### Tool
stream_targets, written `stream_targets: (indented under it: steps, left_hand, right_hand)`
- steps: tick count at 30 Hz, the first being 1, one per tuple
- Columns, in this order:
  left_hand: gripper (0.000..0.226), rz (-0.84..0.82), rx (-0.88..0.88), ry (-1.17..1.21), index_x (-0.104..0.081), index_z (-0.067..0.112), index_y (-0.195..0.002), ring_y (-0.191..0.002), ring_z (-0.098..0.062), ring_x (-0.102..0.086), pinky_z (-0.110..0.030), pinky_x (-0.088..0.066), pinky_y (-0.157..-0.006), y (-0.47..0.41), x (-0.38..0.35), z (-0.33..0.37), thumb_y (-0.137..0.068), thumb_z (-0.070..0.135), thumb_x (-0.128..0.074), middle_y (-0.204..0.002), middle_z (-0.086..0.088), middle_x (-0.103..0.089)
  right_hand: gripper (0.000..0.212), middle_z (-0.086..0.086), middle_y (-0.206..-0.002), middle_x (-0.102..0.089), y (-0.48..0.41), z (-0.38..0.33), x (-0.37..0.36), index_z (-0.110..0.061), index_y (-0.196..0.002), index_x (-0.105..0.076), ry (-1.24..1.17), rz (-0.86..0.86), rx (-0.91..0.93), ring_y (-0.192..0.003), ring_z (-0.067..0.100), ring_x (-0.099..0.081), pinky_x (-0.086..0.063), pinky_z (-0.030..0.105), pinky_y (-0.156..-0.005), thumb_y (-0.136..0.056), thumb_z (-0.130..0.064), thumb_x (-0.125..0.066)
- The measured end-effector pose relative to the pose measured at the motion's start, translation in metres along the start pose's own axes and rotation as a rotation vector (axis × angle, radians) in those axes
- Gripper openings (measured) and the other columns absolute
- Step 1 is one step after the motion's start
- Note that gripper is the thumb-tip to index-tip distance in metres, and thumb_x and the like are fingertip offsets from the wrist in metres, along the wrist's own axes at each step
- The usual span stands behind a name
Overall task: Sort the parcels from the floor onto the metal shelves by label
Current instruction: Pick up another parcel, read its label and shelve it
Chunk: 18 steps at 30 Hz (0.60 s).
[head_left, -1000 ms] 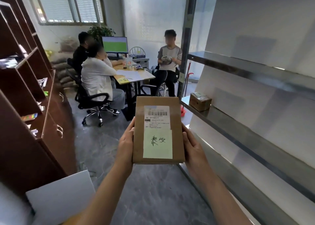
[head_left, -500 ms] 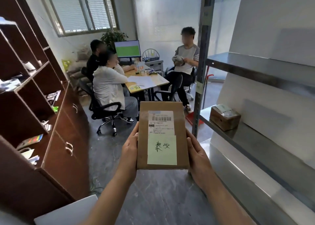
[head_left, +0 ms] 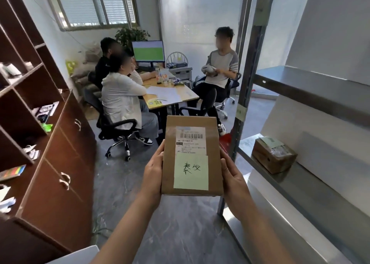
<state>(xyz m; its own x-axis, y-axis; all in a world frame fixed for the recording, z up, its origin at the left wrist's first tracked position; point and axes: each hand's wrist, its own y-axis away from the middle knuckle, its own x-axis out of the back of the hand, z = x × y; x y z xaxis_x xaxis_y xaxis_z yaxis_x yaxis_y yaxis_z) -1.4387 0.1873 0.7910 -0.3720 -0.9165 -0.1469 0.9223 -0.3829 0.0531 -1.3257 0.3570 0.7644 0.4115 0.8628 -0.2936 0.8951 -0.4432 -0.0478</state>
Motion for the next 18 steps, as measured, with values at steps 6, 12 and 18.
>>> stream_targets:
  steps: [6, 12, 18]
  left_hand:
    - [0.040, -0.075, 0.003, -0.009, -0.059, 0.035, -0.143, -0.093, -0.022, -0.076, -0.032, -0.060, -0.068, -0.058, 0.005, -0.003, -0.108, 0.030, -0.040, -0.111, -0.004, -0.080]
    - [0.042, -0.251, 0.002, 0.012, -0.057, 0.032, -0.145, -0.092, -0.020, -0.077, -0.028, -0.061, -0.065, -0.145, 0.006, -0.005, -0.108, 0.022, -0.040, -0.110, -0.002, -0.081]
    - [0.040, -0.373, 0.014, 0.051, -0.058, 0.042, -0.141, -0.119, -0.033, -0.067, -0.048, -0.056, -0.093, -0.240, 0.017, -0.005, -0.106, 0.031, -0.042, -0.134, -0.009, -0.070]
  right_hand:
    - [0.047, -0.006, -0.141, -0.063, -0.039, 0.006, -0.008, -0.045, -0.143, -0.052, 0.047, 0.080, 0.041, -0.130, 0.020, -0.061, -0.044, 0.053, -0.112, -0.095, -0.048, -0.053]
    - [0.054, -0.006, -0.142, -0.062, -0.094, 0.015, -0.025, -0.048, -0.141, -0.052, 0.089, 0.244, 0.077, -0.132, 0.020, -0.058, -0.043, 0.053, -0.113, -0.090, -0.064, -0.059]
    - [0.049, -0.010, -0.148, -0.056, -0.152, 0.021, -0.058, -0.052, -0.140, -0.052, 0.122, 0.373, 0.123, -0.136, 0.018, -0.055, -0.044, 0.051, -0.114, -0.091, -0.057, -0.054]
